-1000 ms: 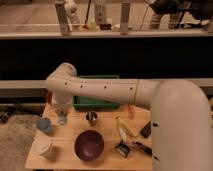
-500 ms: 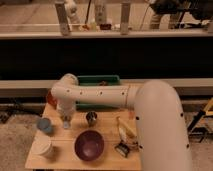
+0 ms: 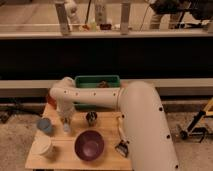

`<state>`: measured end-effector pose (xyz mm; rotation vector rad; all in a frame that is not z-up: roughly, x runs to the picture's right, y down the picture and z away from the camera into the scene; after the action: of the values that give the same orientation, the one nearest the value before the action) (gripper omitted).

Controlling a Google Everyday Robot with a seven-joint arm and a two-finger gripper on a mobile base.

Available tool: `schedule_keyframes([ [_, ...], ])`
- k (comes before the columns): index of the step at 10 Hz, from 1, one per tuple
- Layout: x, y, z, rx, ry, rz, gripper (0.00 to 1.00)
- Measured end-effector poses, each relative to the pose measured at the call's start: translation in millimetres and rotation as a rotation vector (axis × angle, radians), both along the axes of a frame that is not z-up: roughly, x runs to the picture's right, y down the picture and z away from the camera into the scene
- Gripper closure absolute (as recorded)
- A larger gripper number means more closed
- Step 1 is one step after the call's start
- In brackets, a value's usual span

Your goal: Place towel in table surface

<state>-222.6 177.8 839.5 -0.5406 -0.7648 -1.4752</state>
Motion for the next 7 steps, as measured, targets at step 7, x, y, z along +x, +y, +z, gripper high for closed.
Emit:
schedule_keyframes([
  [7,-3.6,0.9,6.1,-0.013,0.066,-0.001,0.2],
])
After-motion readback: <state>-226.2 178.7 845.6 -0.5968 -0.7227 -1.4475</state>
